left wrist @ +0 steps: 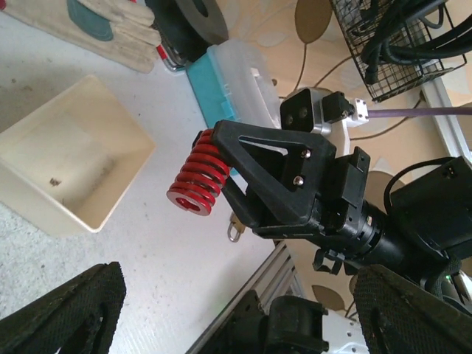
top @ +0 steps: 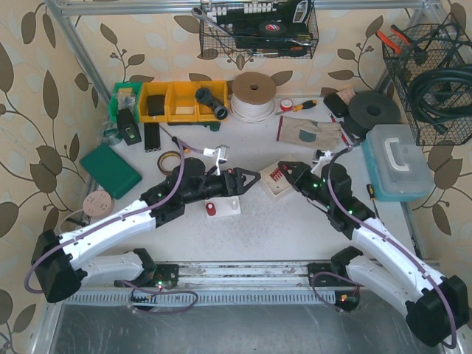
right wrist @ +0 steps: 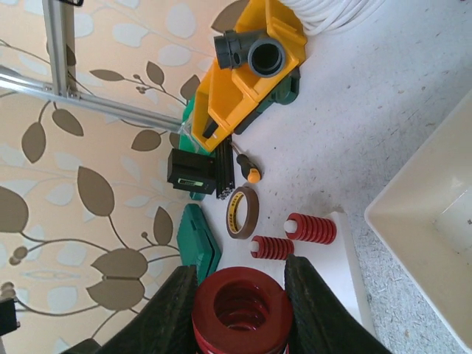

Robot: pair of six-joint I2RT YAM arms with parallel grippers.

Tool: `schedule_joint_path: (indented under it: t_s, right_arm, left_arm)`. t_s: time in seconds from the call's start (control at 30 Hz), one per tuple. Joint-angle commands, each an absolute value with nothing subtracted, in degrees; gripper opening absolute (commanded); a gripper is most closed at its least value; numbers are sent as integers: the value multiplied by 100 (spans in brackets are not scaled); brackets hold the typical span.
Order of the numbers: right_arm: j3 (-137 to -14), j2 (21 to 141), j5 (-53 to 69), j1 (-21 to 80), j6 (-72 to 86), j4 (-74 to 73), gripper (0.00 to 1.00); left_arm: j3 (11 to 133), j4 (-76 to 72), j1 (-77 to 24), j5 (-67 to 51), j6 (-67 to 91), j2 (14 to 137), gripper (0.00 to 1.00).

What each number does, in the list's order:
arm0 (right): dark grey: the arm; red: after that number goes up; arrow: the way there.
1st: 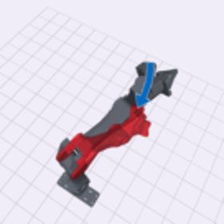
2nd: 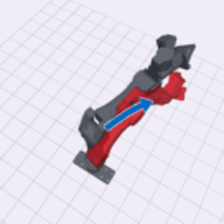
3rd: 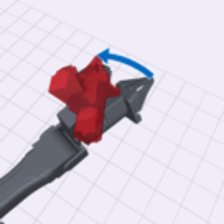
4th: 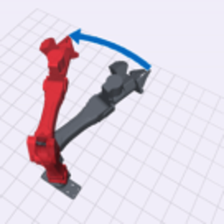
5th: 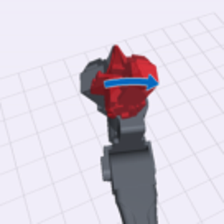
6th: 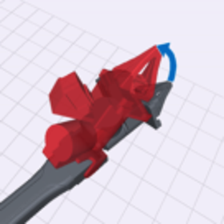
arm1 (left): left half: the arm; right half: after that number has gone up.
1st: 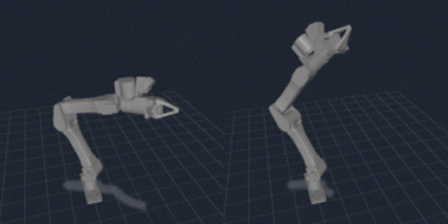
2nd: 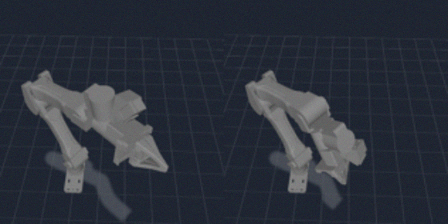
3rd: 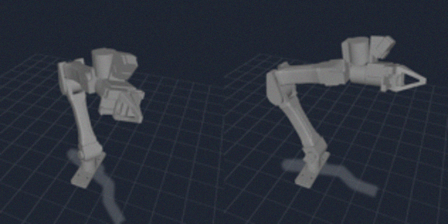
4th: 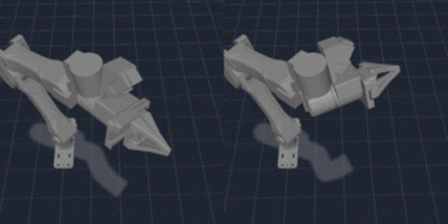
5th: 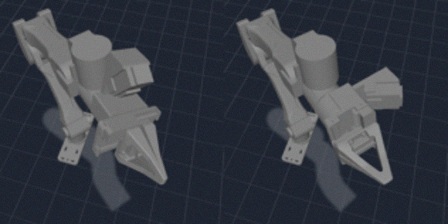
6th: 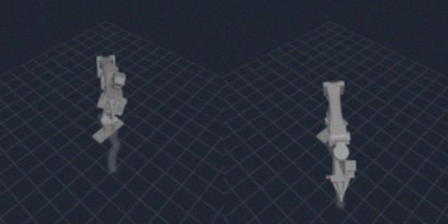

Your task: Install the large spring

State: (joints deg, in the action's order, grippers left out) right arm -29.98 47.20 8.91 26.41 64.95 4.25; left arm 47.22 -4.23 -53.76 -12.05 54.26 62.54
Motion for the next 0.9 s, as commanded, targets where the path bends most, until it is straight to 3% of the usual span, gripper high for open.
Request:
schedule_joint_path:
  t_s: [0.0, 0.87]
  right_arm:
    - [-3261, 4508, 546, 2647, 7079, 439, 0]
    - [-2928, 4362, 574, 2711, 9817, 1122, 0]
  left_arm:
    - [4692, -1133, -5470, -1178, 5410, 6406, 87]
    - [5100, -1866, -5550, -1847, 5222, 7365, 85]
